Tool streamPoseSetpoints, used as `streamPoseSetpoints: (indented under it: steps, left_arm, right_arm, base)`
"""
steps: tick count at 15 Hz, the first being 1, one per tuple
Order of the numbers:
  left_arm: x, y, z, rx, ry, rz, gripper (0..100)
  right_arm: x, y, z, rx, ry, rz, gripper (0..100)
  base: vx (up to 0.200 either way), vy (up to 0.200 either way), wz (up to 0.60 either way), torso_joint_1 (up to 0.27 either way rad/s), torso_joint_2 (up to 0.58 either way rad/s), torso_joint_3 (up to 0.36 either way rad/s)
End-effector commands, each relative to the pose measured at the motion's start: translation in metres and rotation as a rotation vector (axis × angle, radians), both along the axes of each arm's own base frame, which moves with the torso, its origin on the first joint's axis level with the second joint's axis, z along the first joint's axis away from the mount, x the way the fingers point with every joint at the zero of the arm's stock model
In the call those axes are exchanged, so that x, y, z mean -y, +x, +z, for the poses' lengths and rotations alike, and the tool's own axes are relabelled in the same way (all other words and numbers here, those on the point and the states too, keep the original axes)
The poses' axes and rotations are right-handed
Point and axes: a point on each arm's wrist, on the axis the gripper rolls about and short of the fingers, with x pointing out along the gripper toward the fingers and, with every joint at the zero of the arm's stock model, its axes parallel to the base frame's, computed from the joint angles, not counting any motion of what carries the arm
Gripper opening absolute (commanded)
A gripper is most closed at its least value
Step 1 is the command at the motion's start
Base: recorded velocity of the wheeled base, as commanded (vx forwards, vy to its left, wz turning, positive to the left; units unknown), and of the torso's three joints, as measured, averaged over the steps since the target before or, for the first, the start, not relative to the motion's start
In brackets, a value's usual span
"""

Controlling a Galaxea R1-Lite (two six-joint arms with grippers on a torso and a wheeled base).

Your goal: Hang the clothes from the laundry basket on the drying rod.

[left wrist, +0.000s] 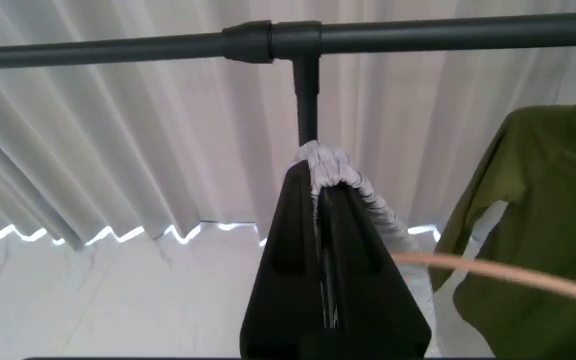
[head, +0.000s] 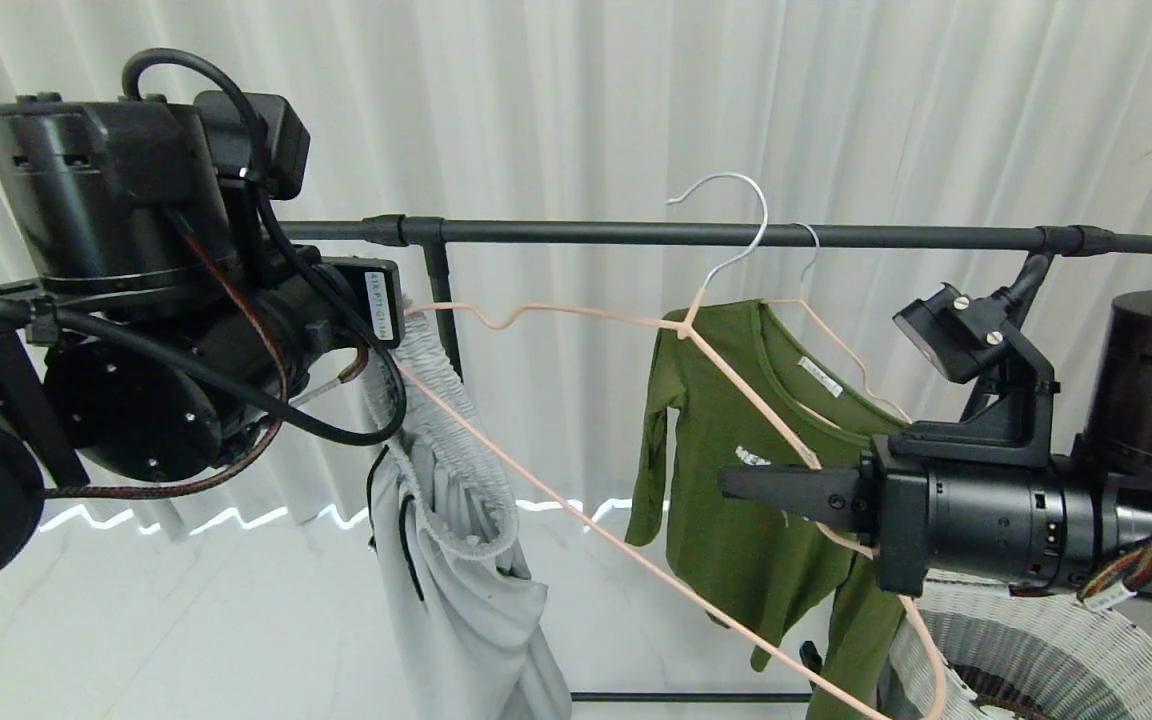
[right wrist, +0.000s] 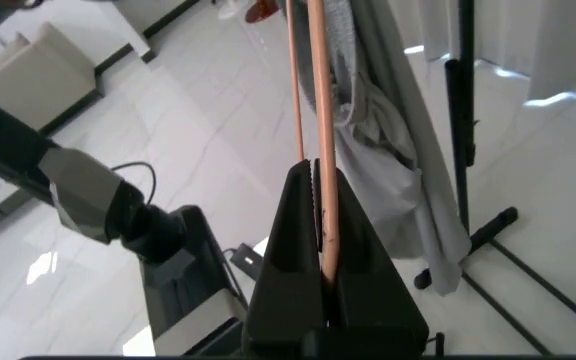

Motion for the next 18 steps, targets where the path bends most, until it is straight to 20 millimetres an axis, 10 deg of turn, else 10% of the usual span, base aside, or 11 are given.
streamPoseSetpoints:
  steps: [1,18]
  left_arm:
    - [0.001,-0.001,0.0,0.0,0.001,-0.003,0]
    - [0.031,0.006,-0.005,-0.011,0.014,0.011,0]
  right_arm:
    - [-0.003,0.004,0.003,0.003,0.009,-0.004,0]
    - [-0.022,0.016,-0.005,-0.056,-0.034,-0.066,0]
  base:
    - [0.0,0.0,0.0,0.0,0.0,0.0]
    - [0.0,0.0,0.0,0.0,0.0,0.0]
